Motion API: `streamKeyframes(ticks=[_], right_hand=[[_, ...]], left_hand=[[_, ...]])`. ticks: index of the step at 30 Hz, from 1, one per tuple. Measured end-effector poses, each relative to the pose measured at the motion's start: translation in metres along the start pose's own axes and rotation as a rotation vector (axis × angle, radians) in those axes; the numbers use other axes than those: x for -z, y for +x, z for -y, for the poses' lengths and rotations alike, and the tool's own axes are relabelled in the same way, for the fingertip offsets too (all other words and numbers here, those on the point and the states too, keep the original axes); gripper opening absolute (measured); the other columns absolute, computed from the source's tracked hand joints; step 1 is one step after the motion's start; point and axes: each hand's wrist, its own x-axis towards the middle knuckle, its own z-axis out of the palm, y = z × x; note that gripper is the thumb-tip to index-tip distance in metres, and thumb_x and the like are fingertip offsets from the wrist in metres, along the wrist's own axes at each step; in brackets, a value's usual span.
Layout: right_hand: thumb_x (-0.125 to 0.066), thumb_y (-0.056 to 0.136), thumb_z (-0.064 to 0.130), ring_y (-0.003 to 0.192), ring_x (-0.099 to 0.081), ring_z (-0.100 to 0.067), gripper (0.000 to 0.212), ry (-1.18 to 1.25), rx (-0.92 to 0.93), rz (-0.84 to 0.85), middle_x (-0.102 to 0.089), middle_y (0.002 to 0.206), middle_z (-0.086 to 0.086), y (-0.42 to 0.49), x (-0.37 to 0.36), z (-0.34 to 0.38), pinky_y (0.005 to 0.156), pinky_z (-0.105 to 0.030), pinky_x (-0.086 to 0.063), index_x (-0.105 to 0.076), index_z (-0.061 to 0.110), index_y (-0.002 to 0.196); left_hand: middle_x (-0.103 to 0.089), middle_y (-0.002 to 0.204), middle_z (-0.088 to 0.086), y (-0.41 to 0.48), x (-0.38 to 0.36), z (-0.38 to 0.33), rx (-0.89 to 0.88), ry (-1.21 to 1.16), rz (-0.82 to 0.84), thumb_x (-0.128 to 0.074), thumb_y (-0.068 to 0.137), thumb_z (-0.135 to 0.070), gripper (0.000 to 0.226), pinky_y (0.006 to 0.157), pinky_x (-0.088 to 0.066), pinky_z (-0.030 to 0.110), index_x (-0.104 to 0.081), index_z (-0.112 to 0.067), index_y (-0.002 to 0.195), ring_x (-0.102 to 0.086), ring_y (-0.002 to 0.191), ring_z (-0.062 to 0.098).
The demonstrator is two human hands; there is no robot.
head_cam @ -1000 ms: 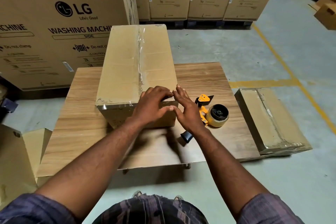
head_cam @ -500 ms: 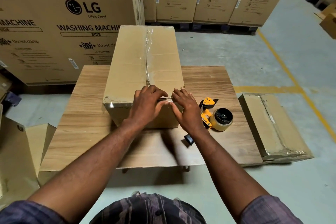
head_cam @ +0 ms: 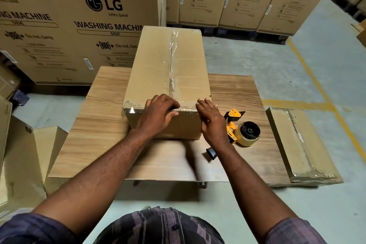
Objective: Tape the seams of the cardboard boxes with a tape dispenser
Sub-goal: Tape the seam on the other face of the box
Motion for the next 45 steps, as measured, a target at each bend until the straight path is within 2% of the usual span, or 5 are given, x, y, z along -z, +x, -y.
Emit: streamKeyframes(ticks=[4,10,18,23,45], right_hand=[[-0.067,0.074,-0.018,0.150,-0.034,-0.024,0.075,-0.056,-0.007,0.065,-0.050,0.153,-0.003,-0.004,0.000,-0.002,0.123,-0.056,-0.024,-0.059,0.012,0.142],[-0.068,0.097,0.023,0.136,-0.054,-0.029,0.031,-0.108,-0.002,-0.033,-0.065,0.137,-0.009,0.012,-0.012,0.036,0.122,-0.049,-0.016,-0.071,0.009,0.124],[-0.068,0.087,-0.003,0.142,-0.047,-0.030,0.050,-0.198,0.096,0.036,-0.057,0.147,-0.009,0.001,-0.016,0.026,0.123,-0.051,-0.020,-0.062,0.007,0.135],[-0.066,0.097,0.026,0.139,-0.051,-0.030,0.038,-0.096,0.040,0.071,-0.061,0.142,-0.011,0.021,-0.024,0.058,0.121,-0.053,-0.025,-0.067,0.008,0.131],[-0.071,0.093,0.029,0.142,-0.047,-0.028,0.057,-0.218,0.076,0.080,-0.057,0.147,-0.011,0.023,-0.053,0.077,0.120,-0.050,-0.030,-0.056,0.006,0.143]], left_hand=[[-0.059,0.117,-0.006,-0.003,0.004,-0.003,0.031,0.026,0.070,-0.081,0.079,-0.018,0.044,0.091,-0.038,0.039,-0.064,-0.030,0.117,-0.051,0.111,0.020],[-0.061,0.110,-0.005,0.000,0.011,0.003,0.048,0.062,0.021,-0.072,0.088,-0.040,0.024,0.086,-0.034,0.036,-0.067,-0.030,0.109,-0.053,0.106,0.020],[-0.058,0.114,-0.006,-0.004,0.018,0.010,0.036,0.023,0.108,-0.080,0.080,-0.018,0.041,0.089,-0.034,0.035,-0.065,-0.031,0.116,-0.050,0.110,0.019],[-0.062,0.107,-0.004,-0.001,0.028,0.020,0.067,0.008,0.017,-0.076,0.083,-0.042,0.027,0.086,-0.037,0.039,-0.070,-0.028,0.106,-0.054,0.106,0.022],[-0.058,0.112,-0.006,-0.032,0.058,0.077,0.089,-0.003,0.004,-0.080,0.081,-0.033,0.035,0.093,-0.038,0.042,-0.067,-0.029,0.113,-0.049,0.109,0.019]])
